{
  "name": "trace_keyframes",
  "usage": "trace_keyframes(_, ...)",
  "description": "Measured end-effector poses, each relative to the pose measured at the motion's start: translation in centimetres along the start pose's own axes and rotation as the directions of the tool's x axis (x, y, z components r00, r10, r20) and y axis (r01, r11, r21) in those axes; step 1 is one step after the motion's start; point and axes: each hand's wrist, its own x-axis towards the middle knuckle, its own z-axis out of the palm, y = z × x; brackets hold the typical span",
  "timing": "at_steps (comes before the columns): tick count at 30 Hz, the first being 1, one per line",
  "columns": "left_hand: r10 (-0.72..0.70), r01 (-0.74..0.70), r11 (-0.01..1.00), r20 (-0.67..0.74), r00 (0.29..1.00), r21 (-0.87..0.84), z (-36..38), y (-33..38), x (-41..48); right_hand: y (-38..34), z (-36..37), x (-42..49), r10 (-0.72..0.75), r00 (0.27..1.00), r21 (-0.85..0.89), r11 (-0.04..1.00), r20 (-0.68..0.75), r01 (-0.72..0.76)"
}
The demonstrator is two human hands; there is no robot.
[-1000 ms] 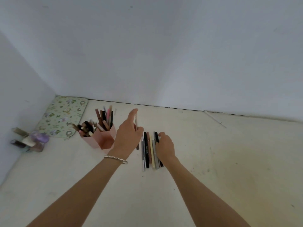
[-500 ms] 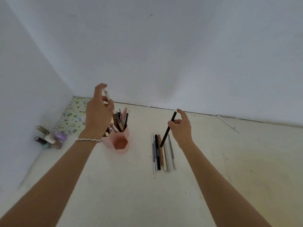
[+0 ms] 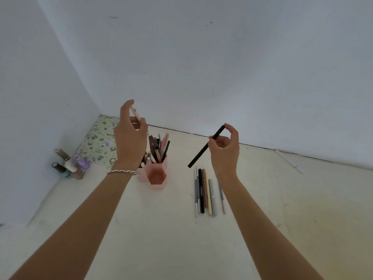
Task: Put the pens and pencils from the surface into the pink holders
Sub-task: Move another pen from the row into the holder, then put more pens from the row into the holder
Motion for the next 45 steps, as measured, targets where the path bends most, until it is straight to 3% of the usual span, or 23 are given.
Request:
trace_keyframes(3, 0.027, -0.026, 0.999, -0.017, 0.999, 0.047, -0.3, -0.2, 0.2, 0.2, -0.3, -0.2, -0.004, 1.0, -0.009, 1.0, -0.025, 0.003)
trace_keyframes(9, -0.039, -0.068, 0.936, 0.293, 0.955, 0.346, 0.5, -1.4, -1.0, 0.7, 0.4, -1.1, -0.024, 0.999, -0.008, 1.0, -0.028, 0.024)
trace_keyframes(12, -0.02, -0.097, 0.903, 0.267, 0.964, 0.419, 0.3, -1.3, -1.1, 0.8, 1.4, -2.0, -0.083, 0.997, -0.005, 0.997, -0.008, 0.083)
trace_keyframes(17, 0.125, -0.15, 0.946, 0.104, 0.987, 0.288, -0.9, 1.3, -0.3, 1.0, 5.2, -3.0, -0.325, 0.942, -0.083, 0.94, 0.088, 0.332)
trace_keyframes(21, 0.133, -0.151, 0.968, 0.1, 0.986, 0.199, -1.5, 3.2, -0.6, 3.3, 7.5, -3.4, -0.323, 0.908, -0.261, 0.883, 0.266, 0.39)
trace_keyframes(23, 0.133, -0.152, 0.971, 0.113, 0.985, 0.182, -1.6, 3.5, -1.2, 4.6, 7.6, -3.7, -0.344, 0.866, -0.345, 0.814, 0.362, 0.467)
trace_keyframes(26, 0.105, -0.128, 0.977, 0.136, 0.985, 0.172, -1.2, 3.7, -2.3, 5.6, 6.9, -3.9, -0.522, 0.742, -0.406, 0.623, 0.421, 0.669)
trace_keyframes(28, 0.109, -0.13, 0.98, 0.14, 0.984, 0.149, -0.2, 3.7, -3.6, 5.2, 5.9, -3.4, -0.562, 0.769, -0.407, 0.654, 0.304, 0.638)
trace_keyframes(31, 0.096, -0.147, 0.971, 0.257, 0.962, 0.189, 2.8, 3.2, -6.7, 4.1, 3.1, -1.6, -0.462, 0.884, -0.353, 0.818, 0.068, 0.455)
trace_keyframes(34, -0.137, -0.086, 0.923, 0.53, 0.837, 0.375, 6.9, 2.1, -10.2, 3.6, -0.8, 0.2, -0.343, 0.939, -0.339, 0.887, -0.03, 0.313)
trace_keyframes(36, -0.289, -0.081, 0.858, 0.607, 0.74, 0.507, 9.0, 0.9, -12.2, 3.8, -3.2, 0.8, -0.291, 0.955, -0.367, 0.896, -0.054, 0.252)
trace_keyframes(39, -0.395, -0.078, 0.799, 0.618, 0.68, 0.597, 10.9, -0.4, -14.2, 4.7, -6.2, 1.1, -0.246, 0.966, -0.433, 0.881, -0.077, 0.19)
trace_keyframes(42, -0.43, -0.052, 0.778, 0.591, 0.682, 0.626, 12.3, -1.1, -15.4, 5.7, -8.2, 0.9, -0.225, 0.969, -0.475, 0.867, -0.099, 0.153)
trace_keyframes(45, -0.497, 0.068, 0.784, 0.559, 0.664, 0.617, 13.0, -1.7, -15.3, 6.7, -8.7, 0.6, -0.195, 0.976, -0.491, 0.863, -0.097, 0.123)
